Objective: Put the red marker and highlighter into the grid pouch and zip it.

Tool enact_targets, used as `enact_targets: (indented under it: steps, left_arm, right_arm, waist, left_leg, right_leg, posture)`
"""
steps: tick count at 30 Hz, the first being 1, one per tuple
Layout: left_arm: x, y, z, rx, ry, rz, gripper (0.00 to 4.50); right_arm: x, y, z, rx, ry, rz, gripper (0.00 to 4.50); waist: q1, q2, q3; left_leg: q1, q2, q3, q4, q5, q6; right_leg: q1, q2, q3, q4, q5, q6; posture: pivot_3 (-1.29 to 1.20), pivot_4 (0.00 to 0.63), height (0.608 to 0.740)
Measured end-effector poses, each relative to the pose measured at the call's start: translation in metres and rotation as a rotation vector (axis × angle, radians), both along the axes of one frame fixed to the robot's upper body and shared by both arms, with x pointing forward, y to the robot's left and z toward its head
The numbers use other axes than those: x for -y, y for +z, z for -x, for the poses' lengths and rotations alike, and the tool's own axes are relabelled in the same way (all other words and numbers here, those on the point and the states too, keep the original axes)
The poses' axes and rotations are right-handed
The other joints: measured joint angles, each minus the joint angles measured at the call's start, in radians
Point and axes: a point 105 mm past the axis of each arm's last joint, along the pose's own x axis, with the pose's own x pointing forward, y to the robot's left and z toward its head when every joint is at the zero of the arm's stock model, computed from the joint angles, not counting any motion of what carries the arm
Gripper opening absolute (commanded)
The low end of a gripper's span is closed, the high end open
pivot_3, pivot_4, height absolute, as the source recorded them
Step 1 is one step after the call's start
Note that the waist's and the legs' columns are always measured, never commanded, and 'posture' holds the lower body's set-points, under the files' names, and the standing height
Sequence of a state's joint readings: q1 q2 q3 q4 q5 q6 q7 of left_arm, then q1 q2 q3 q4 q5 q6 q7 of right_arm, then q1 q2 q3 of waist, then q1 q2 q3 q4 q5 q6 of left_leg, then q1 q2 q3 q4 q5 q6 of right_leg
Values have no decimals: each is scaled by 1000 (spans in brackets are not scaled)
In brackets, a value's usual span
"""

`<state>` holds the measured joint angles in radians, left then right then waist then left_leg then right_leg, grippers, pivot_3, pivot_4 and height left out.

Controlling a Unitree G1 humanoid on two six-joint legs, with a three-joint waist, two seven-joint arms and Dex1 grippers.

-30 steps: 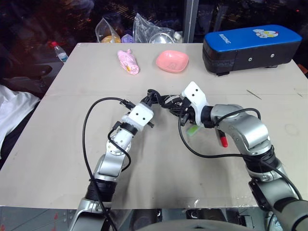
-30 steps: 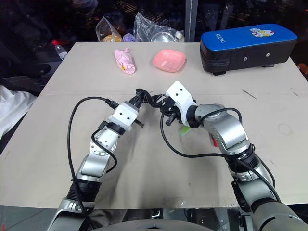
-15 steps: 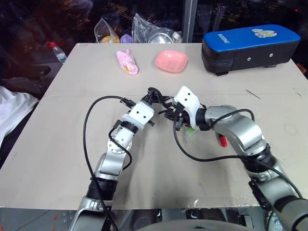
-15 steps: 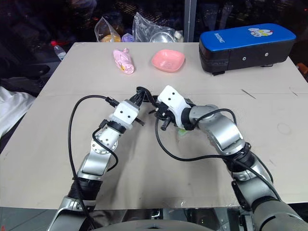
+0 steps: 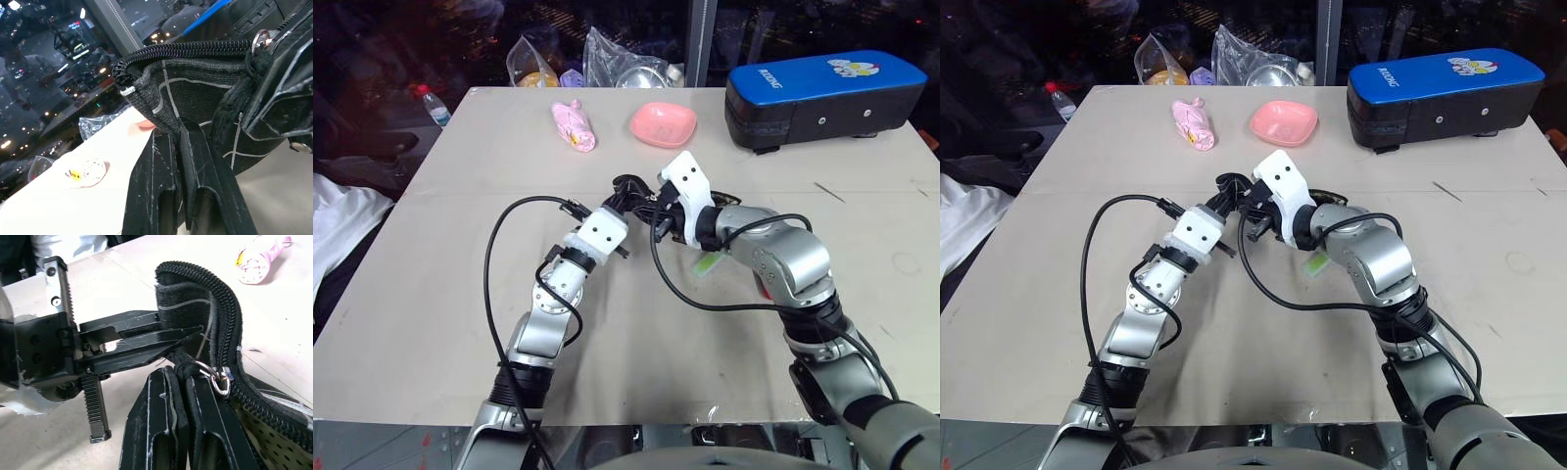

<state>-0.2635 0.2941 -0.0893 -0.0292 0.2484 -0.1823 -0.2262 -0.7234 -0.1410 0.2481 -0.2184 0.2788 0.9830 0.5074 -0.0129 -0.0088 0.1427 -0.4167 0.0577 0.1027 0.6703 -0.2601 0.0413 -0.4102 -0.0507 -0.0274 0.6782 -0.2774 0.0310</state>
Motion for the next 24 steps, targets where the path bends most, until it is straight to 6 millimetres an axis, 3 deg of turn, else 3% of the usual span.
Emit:
enact_targets:
  steps: [10,15,20,24]
  left_arm:
    - [13,-8,6,-23,-71,-32,0]
    - [14,-13,9,-39,-88,-31,0]
    - [17,-13,11,-38,-112,-36,0]
    - [24,-15,14,-42,-141,-40,0]
  right_arm:
    - [6,-3,-2,17,-5,37,61]
    - [5,8,1,93,40,-1,61]
    - [15,1,3,115,54,23,61]
    - [28,-11,1,105,41,88,1328]
  waist:
    - [-1,0,0]
    - [-1,0,0]
    - [2,0,0]
    - [1,0,0]
  left_leg:
    - [0,0,0,0,0,0]
    - [0,0,0,0,0,0]
    - [0,0,0,0,-1,1]
    - [0,0,0,0,-1,1]
  right_leg:
    - [0,0,0,0,0,0]
    - [0,0,0,0,0,0]
    - [0,0,0,0,0,0]
    - [0,0,0,0,0,0]
  posture:
    - [0,150,737]
    - [0,150,737]
    - [0,150,737]
    - [0,150,737]
